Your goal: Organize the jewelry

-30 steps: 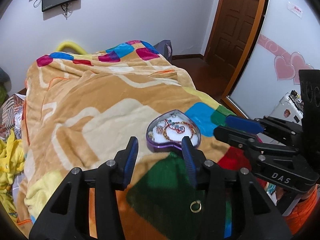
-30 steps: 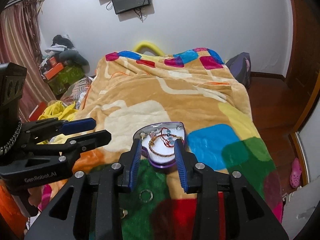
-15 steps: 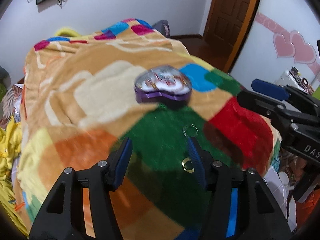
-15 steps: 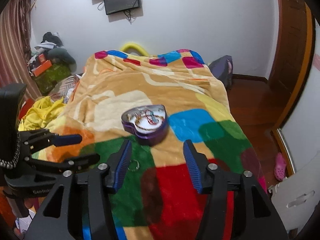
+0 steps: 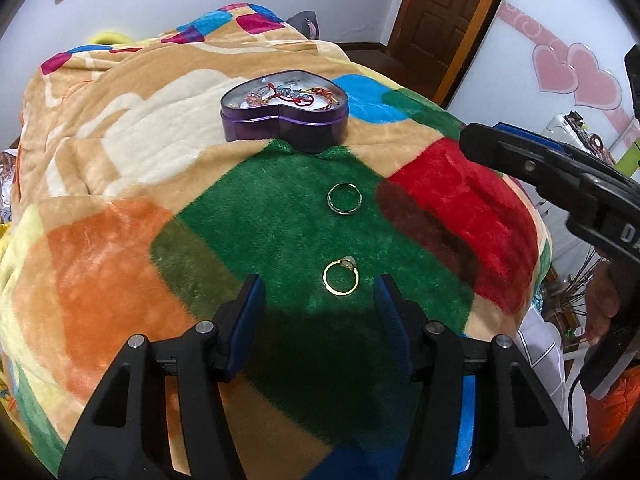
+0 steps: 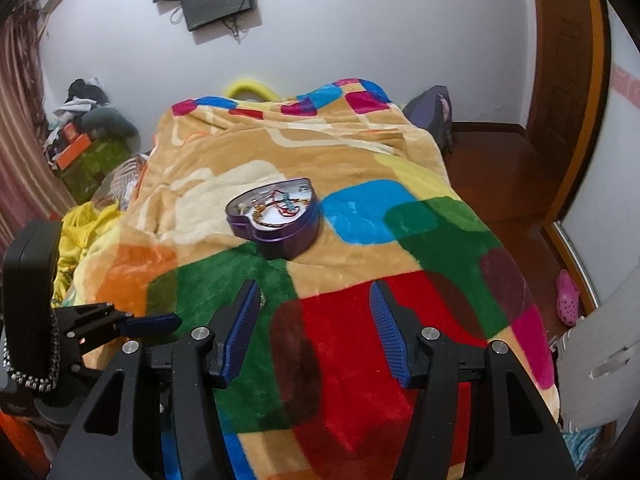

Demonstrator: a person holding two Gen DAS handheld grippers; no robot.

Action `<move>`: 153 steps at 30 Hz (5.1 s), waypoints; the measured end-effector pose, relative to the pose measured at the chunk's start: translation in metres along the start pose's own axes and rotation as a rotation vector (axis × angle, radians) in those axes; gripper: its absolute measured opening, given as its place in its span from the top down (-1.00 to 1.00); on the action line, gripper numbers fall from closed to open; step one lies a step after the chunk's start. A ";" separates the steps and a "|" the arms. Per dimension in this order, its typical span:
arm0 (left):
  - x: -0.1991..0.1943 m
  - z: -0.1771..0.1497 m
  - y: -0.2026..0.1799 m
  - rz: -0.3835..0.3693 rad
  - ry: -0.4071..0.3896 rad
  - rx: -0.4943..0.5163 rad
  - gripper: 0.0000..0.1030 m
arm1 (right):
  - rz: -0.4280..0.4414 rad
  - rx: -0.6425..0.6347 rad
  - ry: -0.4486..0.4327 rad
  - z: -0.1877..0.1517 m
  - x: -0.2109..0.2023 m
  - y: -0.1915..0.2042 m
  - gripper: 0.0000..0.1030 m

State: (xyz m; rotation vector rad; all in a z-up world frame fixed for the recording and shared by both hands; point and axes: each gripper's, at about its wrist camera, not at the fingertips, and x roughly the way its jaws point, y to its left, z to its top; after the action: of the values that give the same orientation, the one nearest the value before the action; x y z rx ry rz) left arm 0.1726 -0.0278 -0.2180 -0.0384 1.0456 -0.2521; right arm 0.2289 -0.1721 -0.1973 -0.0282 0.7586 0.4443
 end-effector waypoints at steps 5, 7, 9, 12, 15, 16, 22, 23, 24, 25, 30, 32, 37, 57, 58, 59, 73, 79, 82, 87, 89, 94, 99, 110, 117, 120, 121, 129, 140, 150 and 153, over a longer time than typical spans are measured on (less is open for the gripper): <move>0.003 -0.001 0.002 -0.007 -0.011 -0.007 -0.06 | -0.029 -0.042 0.011 -0.001 0.006 0.004 -0.03; 0.003 -0.001 0.002 -0.009 -0.017 -0.003 0.04 | -0.006 -0.058 0.027 -0.003 0.010 0.006 -0.03; 0.003 -0.001 0.004 -0.012 -0.023 -0.003 0.10 | 0.005 -0.075 0.044 -0.004 0.015 0.010 -0.03; 0.002 -0.004 0.004 0.006 -0.039 0.000 0.29 | 0.054 -0.085 0.074 -0.007 0.024 0.014 -0.03; 0.001 -0.007 0.005 0.021 -0.059 0.006 0.48 | 0.110 -0.075 0.098 -0.008 0.030 0.015 -0.03; 0.002 -0.006 0.005 0.020 -0.061 0.006 0.56 | 0.113 -0.080 0.101 -0.008 0.031 0.017 -0.03; -0.001 0.000 0.020 -0.003 -0.060 -0.035 0.93 | 0.112 -0.127 0.128 -0.007 0.041 0.026 -0.03; -0.002 0.001 0.023 -0.003 -0.064 -0.047 0.93 | 0.123 -0.125 0.138 -0.007 0.044 0.027 -0.03; -0.004 0.002 0.028 -0.002 -0.070 -0.057 0.93 | 0.131 -0.123 0.145 -0.007 0.046 0.028 -0.03; -0.006 0.003 0.031 -0.001 -0.073 -0.061 0.93 | 0.131 -0.127 0.148 -0.007 0.048 0.029 -0.03; -0.011 0.004 0.043 -0.002 -0.052 -0.055 0.90 | 0.134 -0.173 0.173 -0.010 0.059 0.039 0.09; -0.013 0.004 0.049 -0.004 -0.045 -0.066 0.72 | 0.131 -0.180 0.179 -0.010 0.063 0.041 0.24; -0.012 0.002 0.055 -0.030 -0.039 -0.085 0.46 | 0.140 -0.208 0.192 -0.009 0.070 0.044 0.58; 0.015 0.018 0.027 -0.060 -0.027 -0.025 0.60 | 0.140 -0.169 0.132 0.000 0.054 0.032 0.62; 0.014 0.018 0.028 -0.061 -0.032 -0.026 0.60 | 0.135 -0.170 0.127 0.001 0.054 0.032 0.62; 0.013 0.018 0.028 -0.059 -0.039 -0.027 0.60 | 0.134 -0.169 0.124 0.001 0.053 0.031 0.62; -0.017 0.048 0.027 -0.024 -0.152 0.011 0.60 | 0.144 -0.112 0.028 0.030 0.041 0.026 0.62; -0.024 0.070 0.035 -0.005 -0.204 0.008 0.60 | 0.149 -0.093 -0.013 0.043 0.042 0.024 0.62; -0.026 0.081 0.038 0.006 -0.228 0.004 0.60 | 0.151 -0.082 -0.023 0.048 0.045 0.021 0.62; -0.024 0.099 0.046 0.014 -0.249 -0.017 0.60 | 0.152 -0.069 -0.033 0.055 0.052 0.017 0.62; -0.023 0.104 0.048 0.013 -0.254 -0.025 0.60 | 0.153 -0.069 -0.037 0.056 0.052 0.016 0.62; -0.017 0.111 0.052 0.005 -0.256 -0.029 0.60 | 0.157 -0.079 -0.040 0.061 0.058 0.017 0.62; -0.004 0.114 0.054 -0.002 -0.230 -0.032 0.60 | 0.169 -0.090 0.001 0.061 0.075 0.017 0.62; 0.026 0.117 0.062 -0.026 -0.148 -0.043 0.60 | 0.189 -0.112 0.084 0.060 0.096 0.017 0.62; 0.027 0.118 0.062 -0.033 -0.142 -0.039 0.60 | 0.182 -0.131 0.087 0.060 0.097 0.019 0.62; 0.025 0.119 0.061 -0.033 -0.141 -0.039 0.60 | 0.178 -0.140 0.095 0.060 0.096 0.021 0.62; 0.023 0.119 0.061 -0.031 -0.145 -0.038 0.59 | 0.177 -0.143 0.099 0.061 0.097 0.022 0.61; 0.003 0.118 0.061 -0.015 -0.181 -0.039 0.48 | 0.154 -0.140 0.091 0.065 0.085 0.021 0.42; -0.074 0.110 0.043 0.031 -0.334 -0.019 0.34 | 0.137 -0.129 -0.043 0.082 0.020 0.025 0.41; -0.190 0.079 -0.001 0.108 -0.631 0.038 0.06 | 0.121 -0.122 -0.370 0.089 -0.106 0.039 0.41; -0.220 0.065 -0.010 0.110 -0.714 0.045 -0.03 | 0.112 -0.133 -0.462 0.084 -0.138 0.045 0.41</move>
State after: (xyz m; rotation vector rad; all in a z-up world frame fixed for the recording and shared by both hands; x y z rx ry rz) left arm 0.1222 0.0060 0.0031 -0.0269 0.3301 -0.1420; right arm 0.1780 -0.1684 -0.0377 -0.0062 0.2759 0.5823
